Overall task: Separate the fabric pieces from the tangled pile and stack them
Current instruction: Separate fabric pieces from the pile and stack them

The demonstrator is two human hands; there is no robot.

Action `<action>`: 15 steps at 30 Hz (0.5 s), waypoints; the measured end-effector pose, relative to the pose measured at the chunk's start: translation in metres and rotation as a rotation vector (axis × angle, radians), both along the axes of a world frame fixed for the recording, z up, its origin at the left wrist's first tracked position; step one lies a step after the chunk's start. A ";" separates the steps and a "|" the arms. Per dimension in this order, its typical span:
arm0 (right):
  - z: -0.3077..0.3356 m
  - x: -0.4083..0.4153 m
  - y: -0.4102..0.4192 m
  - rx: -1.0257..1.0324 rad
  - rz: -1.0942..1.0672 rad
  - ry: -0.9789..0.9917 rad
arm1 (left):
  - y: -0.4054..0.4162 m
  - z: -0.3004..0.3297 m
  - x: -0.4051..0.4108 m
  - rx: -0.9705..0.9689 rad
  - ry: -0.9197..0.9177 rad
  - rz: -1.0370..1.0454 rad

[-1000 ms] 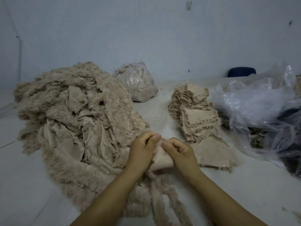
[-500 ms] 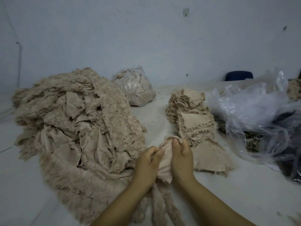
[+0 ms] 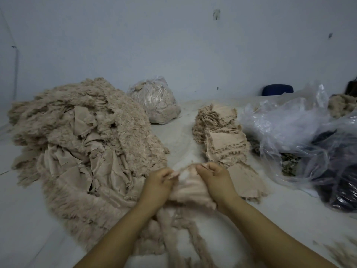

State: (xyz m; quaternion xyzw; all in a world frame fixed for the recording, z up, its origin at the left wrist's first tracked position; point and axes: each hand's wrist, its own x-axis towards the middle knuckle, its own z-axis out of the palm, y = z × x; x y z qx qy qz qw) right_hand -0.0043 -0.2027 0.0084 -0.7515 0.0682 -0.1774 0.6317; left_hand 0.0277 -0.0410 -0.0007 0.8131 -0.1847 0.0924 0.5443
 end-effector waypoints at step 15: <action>0.017 -0.020 -0.027 0.177 0.268 0.215 | 0.000 0.009 0.001 -0.385 0.244 0.142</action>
